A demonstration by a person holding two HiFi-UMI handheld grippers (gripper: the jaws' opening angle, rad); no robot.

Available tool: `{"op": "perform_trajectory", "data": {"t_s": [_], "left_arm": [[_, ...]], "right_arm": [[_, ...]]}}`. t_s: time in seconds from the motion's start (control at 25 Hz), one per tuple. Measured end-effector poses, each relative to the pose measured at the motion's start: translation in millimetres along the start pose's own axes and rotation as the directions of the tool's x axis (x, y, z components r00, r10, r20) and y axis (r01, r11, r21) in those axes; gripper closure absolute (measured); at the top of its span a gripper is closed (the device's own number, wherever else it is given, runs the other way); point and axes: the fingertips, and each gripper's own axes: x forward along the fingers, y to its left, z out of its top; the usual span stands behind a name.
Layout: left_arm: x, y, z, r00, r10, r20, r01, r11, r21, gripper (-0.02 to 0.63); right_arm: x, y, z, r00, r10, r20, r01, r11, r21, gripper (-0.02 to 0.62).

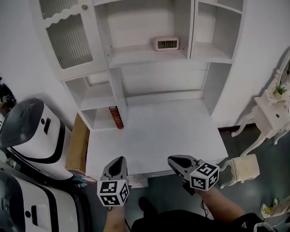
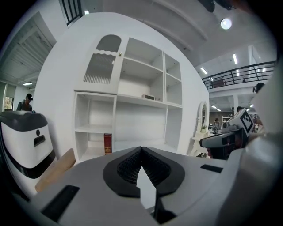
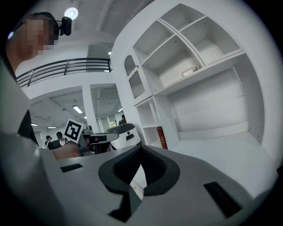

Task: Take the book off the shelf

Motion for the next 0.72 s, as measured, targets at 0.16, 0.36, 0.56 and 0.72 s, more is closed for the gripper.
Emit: {"op": "perform_trajectory", "data": {"t_s": [0.16, 0.36, 0.56, 0.72], "left_arm": [[33.9, 50.0, 13.9, 1.000, -0.023, -0.004, 0.023, 1.000, -0.019, 0.597], [58.5, 90.9, 17.6, 0.999, -0.051, -0.014, 0.051, 0.998, -0.025, 0.597], [80.4, 113.7, 13.4, 0.997, -0.063, -0.038, 0.060, 0.997, -0.056, 0.597], [99.7, 117.6, 12.5, 0.996, -0.069, -0.060, 0.066, 0.996, -0.055, 0.597]], "right_arm": [[58.5, -8.6, 21.0, 1.000, -0.017, -0.006, 0.017, 1.000, -0.001, 0.581], [107.0, -13.7, 28.3, 0.999, -0.035, -0.023, 0.035, 0.999, 0.001, 0.581], [131.3, -27.6, 24.1, 0.997, -0.053, -0.048, 0.054, 0.998, 0.029, 0.581], [142.9, -44.7, 29.4, 0.998, -0.051, -0.043, 0.053, 0.998, 0.045, 0.581]]}}
